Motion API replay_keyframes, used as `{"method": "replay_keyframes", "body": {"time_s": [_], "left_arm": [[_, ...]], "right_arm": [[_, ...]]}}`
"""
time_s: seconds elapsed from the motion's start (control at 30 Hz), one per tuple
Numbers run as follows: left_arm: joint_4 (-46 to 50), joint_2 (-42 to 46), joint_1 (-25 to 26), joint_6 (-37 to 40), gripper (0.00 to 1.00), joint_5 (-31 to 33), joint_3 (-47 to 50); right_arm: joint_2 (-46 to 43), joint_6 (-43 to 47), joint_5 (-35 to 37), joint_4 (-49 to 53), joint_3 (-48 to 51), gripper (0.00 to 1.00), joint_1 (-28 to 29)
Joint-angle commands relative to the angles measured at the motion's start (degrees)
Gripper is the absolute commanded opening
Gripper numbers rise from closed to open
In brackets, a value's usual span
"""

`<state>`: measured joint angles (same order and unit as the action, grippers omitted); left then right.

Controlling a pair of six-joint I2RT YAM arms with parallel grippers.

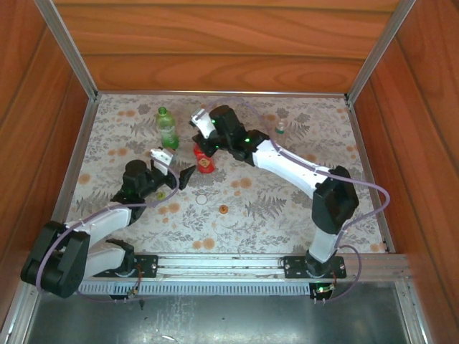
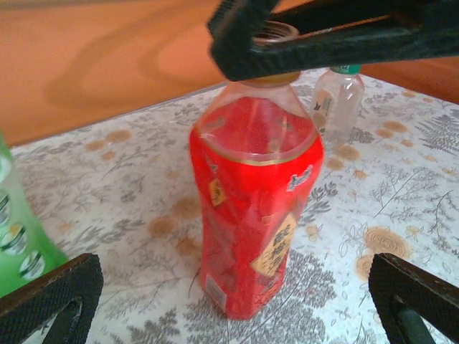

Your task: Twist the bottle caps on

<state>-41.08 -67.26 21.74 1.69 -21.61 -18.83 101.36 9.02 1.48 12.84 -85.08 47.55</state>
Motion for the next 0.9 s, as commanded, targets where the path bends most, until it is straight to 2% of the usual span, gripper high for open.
{"method": "replay_keyframes", "body": {"time_s": [0.0, 0.17, 0.4, 0.43, 0.5, 0.63, 0.77, 0.87], "left_arm": [[-0.79, -3.38, 1.84, -0.99, 1.00, -2.53, -3.89], [-4.70, -11.04, 3.80, -2.82, 1.00, -5.19, -7.89], [-18.73, -24.52, 4.50, -2.56, 1.00, -11.51, -11.52], [-19.74, -25.98, 4.53, -1.82, 1.00, -13.75, -12.32], [-19.91, -28.10, 4.52, 0.89, 1.00, -17.99, -13.85], [-19.96, -31.06, 3.87, 3.18, 1.00, -22.14, -16.01], [-20.00, -33.74, 3.47, 3.52, 1.00, -26.07, -18.68], [-19.99, -35.02, 3.42, 4.12, 0.95, -27.84, -19.49]], "right_arm": [[-3.69, 0.65, 0.72, -1.76, 4.25, 0.25, -1.03], [-5.74, 0.32, -1.62, -2.36, 8.15, 0.25, -2.42], [-7.24, -0.42, -12.16, -4.84, 9.91, 0.26, -6.03], [-7.13, 0.40, -14.68, -4.57, 9.86, 0.22, -6.57], [-6.79, 2.03, -18.86, -3.34, 9.32, 0.21, -7.48], [-6.57, 6.27, -24.36, -1.09, 8.60, 0.23, -8.34], [-4.34, 8.81, -25.26, 1.53, 7.13, 0.24, -8.48], [-3.74, 10.20, -24.94, 2.93, 6.35, 0.24, -8.52]]}}
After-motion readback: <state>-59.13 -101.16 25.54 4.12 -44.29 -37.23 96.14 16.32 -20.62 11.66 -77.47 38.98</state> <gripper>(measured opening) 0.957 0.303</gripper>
